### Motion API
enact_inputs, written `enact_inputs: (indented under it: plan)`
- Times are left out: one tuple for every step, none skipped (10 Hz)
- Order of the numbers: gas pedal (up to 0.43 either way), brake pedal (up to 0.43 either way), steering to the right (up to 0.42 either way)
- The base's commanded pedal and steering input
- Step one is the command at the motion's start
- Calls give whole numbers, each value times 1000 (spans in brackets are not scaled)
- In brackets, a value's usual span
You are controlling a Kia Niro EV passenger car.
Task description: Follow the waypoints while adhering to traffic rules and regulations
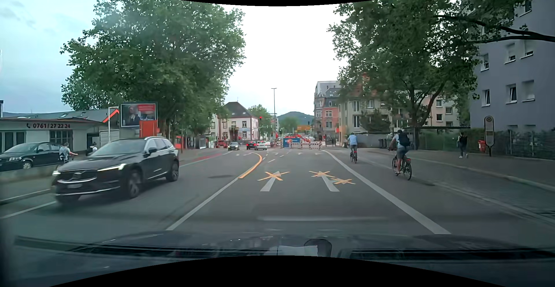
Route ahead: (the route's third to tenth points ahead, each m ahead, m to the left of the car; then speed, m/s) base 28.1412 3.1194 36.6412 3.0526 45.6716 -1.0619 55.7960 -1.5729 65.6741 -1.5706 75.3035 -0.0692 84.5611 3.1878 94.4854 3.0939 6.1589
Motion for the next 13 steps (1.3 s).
enact_inputs:
  plan:
    - [28,0,-14]
    - [28,0,-18]
    - [28,0,-19]
    - [20,0,-20]
    - [0,0,-19]
    - [0,0,-20]
    - [0,0,-20]
    - [0,0,-19]
    - [0,0,-19]
    - [0,0,-20]
    - [0,0,-21]
    - [0,0,-21]
    - [0,0,-22]
